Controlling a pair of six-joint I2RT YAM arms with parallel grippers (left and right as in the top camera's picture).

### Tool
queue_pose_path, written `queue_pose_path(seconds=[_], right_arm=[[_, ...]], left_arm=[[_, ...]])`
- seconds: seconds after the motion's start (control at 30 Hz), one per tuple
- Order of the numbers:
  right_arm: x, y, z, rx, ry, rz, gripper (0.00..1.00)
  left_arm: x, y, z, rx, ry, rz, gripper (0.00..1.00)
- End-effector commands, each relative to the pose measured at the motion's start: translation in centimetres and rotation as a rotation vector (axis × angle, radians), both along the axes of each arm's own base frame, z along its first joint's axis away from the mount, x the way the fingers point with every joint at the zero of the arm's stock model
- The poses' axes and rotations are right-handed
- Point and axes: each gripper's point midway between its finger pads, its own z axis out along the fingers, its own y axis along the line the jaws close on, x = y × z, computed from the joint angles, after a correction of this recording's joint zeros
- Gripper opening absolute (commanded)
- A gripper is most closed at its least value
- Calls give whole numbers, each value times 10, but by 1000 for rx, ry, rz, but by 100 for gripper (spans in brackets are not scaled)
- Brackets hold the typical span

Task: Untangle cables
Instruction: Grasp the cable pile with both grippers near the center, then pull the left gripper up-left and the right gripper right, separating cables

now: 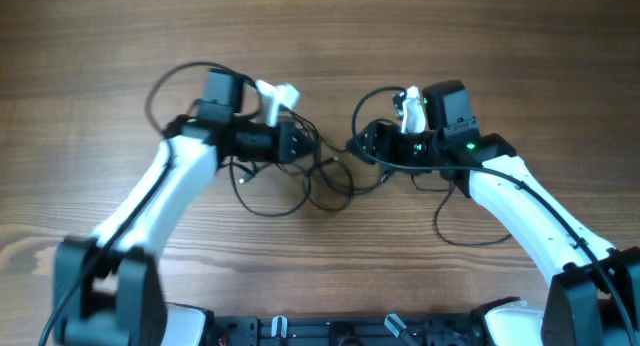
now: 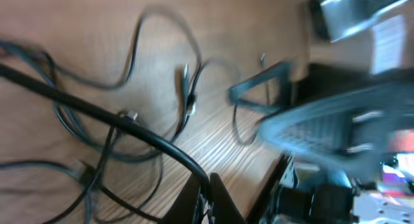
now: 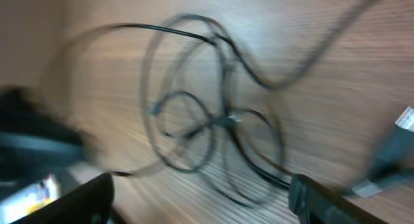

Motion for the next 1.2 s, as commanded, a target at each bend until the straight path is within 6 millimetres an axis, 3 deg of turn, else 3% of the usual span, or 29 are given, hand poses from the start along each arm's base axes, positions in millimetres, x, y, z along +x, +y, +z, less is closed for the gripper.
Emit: queue_pose_path(seconds=[0.0, 0.13, 0.27, 0.43, 0.63, 0.7, 0.8, 0.87, 1.17], right_arm=[[-6, -10, -6, -90, -37, 55, 100], [-21, 0, -6, -17, 27, 82, 97], [-34, 3, -18, -17, 115, 42, 72], [-48, 9, -31, -25, 253, -75, 71], [-50, 26, -30, -30, 168, 12, 74], [-53, 27, -32, -42, 190, -8, 65], [-55, 11, -45, -83, 351, -242, 56], [-56, 2, -53, -94, 442, -400, 56], [-38, 1, -61, -24, 522, -638, 56]], left_arm=[[-5, 9, 56, -56, -137, 33, 4], [-14, 8, 91, -112, -206, 42, 4], [-12, 8, 130, -168, -321, 71, 6], [-10, 7, 159, -225, -392, 100, 7], [-7, 6, 170, -255, -414, 111, 7], [-5, 7, 174, -262, -435, 112, 7], [-2, 6, 182, -281, -456, 119, 7], [-2, 7, 187, -289, -475, 121, 7], [1, 14, 190, -294, -472, 148, 7]])
